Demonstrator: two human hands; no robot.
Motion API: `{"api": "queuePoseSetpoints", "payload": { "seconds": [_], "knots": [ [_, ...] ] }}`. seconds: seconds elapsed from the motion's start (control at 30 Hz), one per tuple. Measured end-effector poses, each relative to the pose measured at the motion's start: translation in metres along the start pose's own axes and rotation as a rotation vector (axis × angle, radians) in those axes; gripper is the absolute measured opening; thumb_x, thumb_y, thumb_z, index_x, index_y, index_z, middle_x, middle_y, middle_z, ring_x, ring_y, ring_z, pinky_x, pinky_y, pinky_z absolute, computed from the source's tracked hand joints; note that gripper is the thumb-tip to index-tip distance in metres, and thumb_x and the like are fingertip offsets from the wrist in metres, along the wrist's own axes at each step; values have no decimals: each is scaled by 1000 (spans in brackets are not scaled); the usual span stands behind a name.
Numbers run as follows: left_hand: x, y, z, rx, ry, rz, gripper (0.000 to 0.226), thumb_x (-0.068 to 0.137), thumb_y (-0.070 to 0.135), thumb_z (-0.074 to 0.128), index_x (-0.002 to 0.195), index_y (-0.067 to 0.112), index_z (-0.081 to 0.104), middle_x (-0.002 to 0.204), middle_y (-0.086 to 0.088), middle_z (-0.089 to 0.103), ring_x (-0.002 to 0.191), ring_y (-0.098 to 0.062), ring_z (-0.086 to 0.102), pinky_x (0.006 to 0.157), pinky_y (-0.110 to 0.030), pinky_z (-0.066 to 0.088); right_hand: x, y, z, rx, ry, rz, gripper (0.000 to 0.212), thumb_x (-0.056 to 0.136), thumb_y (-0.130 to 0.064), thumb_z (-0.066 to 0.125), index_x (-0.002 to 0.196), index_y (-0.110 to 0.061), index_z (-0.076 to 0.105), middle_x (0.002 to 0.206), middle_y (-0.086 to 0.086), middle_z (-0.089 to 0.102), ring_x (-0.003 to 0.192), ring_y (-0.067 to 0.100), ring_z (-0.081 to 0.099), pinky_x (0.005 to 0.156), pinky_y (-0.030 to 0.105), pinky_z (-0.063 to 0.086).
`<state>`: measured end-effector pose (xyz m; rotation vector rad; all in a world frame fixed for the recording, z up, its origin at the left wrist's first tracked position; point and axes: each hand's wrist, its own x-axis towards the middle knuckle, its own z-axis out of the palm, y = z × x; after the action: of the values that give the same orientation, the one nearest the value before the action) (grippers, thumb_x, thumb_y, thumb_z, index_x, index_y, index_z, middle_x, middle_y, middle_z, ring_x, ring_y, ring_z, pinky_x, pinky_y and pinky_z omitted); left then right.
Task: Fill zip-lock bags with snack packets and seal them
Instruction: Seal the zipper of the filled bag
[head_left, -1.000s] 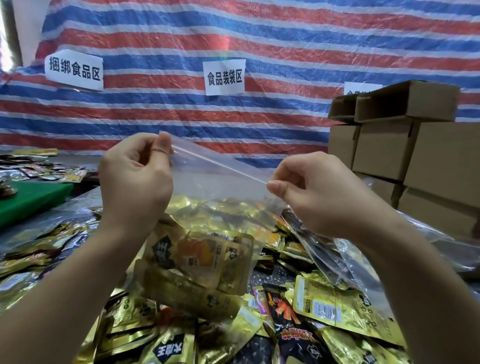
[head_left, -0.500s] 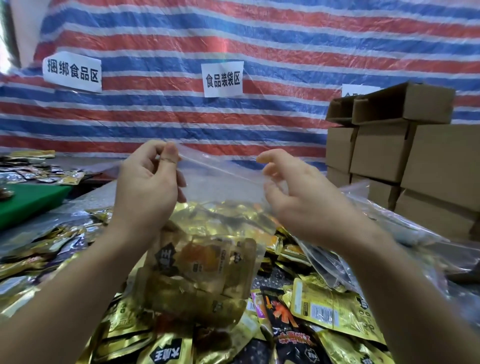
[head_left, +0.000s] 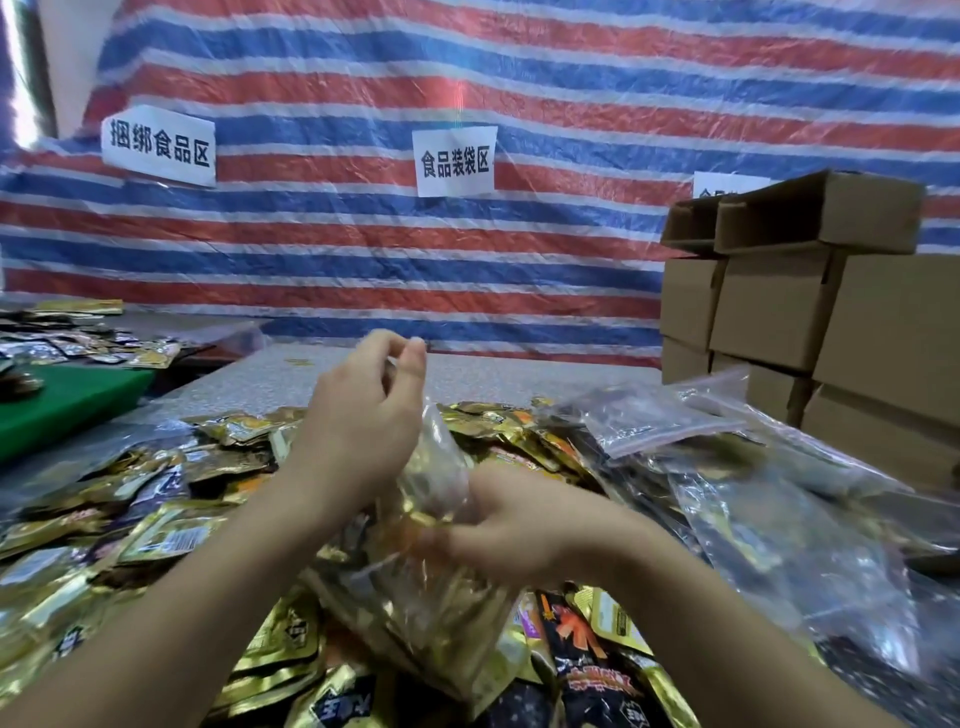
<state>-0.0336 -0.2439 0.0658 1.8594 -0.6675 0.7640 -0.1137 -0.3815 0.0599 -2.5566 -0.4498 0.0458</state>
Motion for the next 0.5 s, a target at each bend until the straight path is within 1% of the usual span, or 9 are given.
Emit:
{"api": "queuePoseSetpoints", "payload": {
  "seconds": [0.03,0.07,0.13,0.17,0.23,0.3,0.37,0.43,0.5],
  "knots": [
    [2,1,-3,13,62,-13,25,102,40,39,90,24,52,66,12,54,57,1,50,48,-15,32,-1,4,-4,103,38,8,24,99,-35,59,103,-15,72,92,6,76,84,19,72,80,40,59],
    [5,2,-6,12,121,-22,21,102,40,39,93,25,51,75,14,55,65,4,51,53,-13,33,-2,9,-9,219,82,32,22,99,-32,61,99,-14,73,84,2,76,75,14,71,71,33,59],
    [7,3,-11,-16,189,-17,15,103,39,37,102,27,47,87,17,53,75,4,51,61,-12,34,0,18,-21,448,214,124,21,100,-28,60,95,-11,72,68,-7,70,59,5,64,52,20,50],
    [7,3,-12,-27,197,-7,15,104,39,37,105,27,46,90,16,52,78,2,51,62,-15,35,5,24,-27,549,322,182,22,100,-27,58,95,-10,71,65,-8,68,53,2,60,47,16,45],
    [6,5,-11,-32,186,9,14,104,38,36,107,28,45,93,14,52,81,0,51,64,-19,38,21,38,-42,784,560,322,22,100,-29,58,96,-8,65,74,-3,68,53,3,59,43,16,43],
    [4,5,-8,-33,149,9,16,104,39,36,109,27,46,96,11,53,83,-2,53,67,-24,42,40,52,-54,1006,723,445,28,100,-33,57,101,-5,61,84,3,63,61,12,58,41,20,45],
    [1,5,-5,-32,107,-5,18,103,40,37,109,28,47,97,11,55,81,-4,56,67,-28,46,55,70,-53,1164,717,488,34,101,-36,54,110,-4,60,97,8,66,72,17,62,50,25,52],
    [-2,4,-3,-30,80,-6,19,103,40,39,108,26,50,90,12,57,72,-6,58,63,-32,48,64,90,-42,1203,640,568,33,103,-28,53,124,-4,56,110,16,66,80,22,65,60,27,54],
    [-3,3,-1,-22,63,-7,20,102,38,41,105,24,54,82,11,59,70,-6,58,61,-37,49,68,106,-33,1213,608,649,33,105,-24,49,131,-4,49,103,20,64,77,22,65,57,27,55]
  ]
}}
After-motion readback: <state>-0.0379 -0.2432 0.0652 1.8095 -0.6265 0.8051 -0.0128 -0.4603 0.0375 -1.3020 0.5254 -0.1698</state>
